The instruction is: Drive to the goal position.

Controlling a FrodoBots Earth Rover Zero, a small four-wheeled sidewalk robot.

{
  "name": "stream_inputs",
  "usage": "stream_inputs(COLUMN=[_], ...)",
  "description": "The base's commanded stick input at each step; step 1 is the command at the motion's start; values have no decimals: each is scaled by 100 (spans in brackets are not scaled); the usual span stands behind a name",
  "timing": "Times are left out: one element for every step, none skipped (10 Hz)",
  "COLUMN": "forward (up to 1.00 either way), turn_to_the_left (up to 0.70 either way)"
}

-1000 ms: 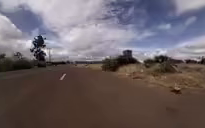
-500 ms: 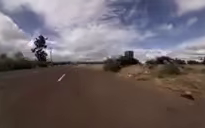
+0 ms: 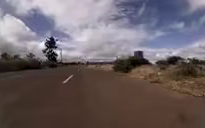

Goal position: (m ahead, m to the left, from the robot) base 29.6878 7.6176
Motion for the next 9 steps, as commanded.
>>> stream_inputs(forward=[70,70,70,70,70,70,70,70,70], turn_to_the_left=[0,0,0,0,0,0,0,0,-12])
